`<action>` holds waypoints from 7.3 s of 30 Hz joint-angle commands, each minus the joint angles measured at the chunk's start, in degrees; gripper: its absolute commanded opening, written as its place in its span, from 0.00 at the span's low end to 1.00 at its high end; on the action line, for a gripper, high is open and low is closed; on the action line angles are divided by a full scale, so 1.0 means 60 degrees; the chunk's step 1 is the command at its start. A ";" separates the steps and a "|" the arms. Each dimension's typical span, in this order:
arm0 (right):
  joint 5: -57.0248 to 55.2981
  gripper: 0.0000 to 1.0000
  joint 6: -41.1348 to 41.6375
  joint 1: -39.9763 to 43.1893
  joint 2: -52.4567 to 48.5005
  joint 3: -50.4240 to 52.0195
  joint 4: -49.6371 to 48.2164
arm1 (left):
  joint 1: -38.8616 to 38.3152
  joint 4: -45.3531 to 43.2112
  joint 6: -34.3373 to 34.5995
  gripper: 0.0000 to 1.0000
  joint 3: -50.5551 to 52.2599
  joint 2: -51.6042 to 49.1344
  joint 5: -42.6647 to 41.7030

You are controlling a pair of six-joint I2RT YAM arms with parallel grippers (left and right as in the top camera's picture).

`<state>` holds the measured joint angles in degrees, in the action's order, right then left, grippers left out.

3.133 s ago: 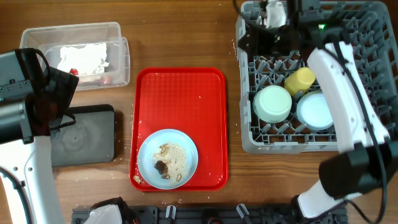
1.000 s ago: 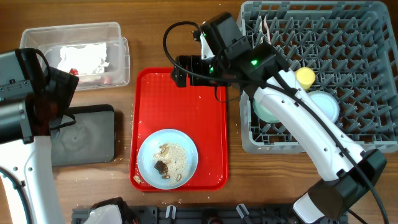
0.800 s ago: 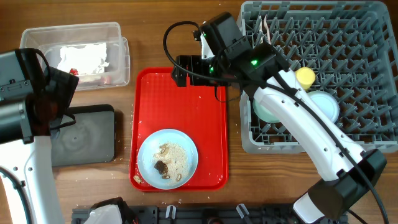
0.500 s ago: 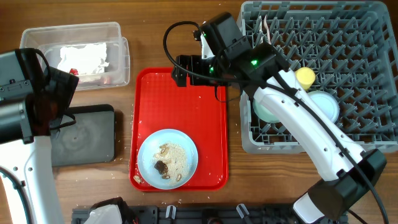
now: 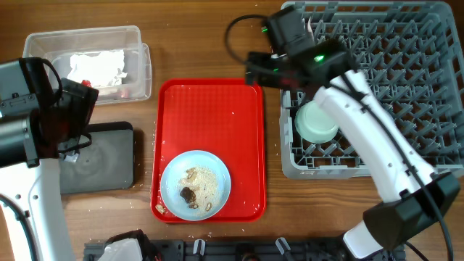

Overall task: Sort waste into correct bins and load items into the dishwasher rack
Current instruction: 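Reach the left gripper to the light-blue plate on the tray, then grasp the light-blue plate rim with the left gripper, then lift the plate and carry it left over the black tray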

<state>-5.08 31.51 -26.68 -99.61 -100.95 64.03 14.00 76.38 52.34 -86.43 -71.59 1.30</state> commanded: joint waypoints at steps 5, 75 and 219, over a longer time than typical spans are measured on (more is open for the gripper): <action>-0.0474 1.00 0.0062 0.2404 0.0317 0.0011 0.0780 | 0.0040 0.0561 -0.0106 1.00 -0.0025 0.0058 -0.1810; -0.0583 1.00 -0.0004 0.3781 0.0317 0.0011 -0.0095 | -0.9843 -0.3031 0.5173 0.56 0.3464 -0.5082 0.0812; -0.0583 1.00 0.0000 0.3781 0.0317 0.0011 -0.0095 | -0.7814 0.0845 0.1472 0.04 0.0266 -0.6193 0.2823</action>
<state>-7.60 31.48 -4.03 -99.61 -100.95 63.70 -36.77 80.99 66.76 -83.74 -108.14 15.70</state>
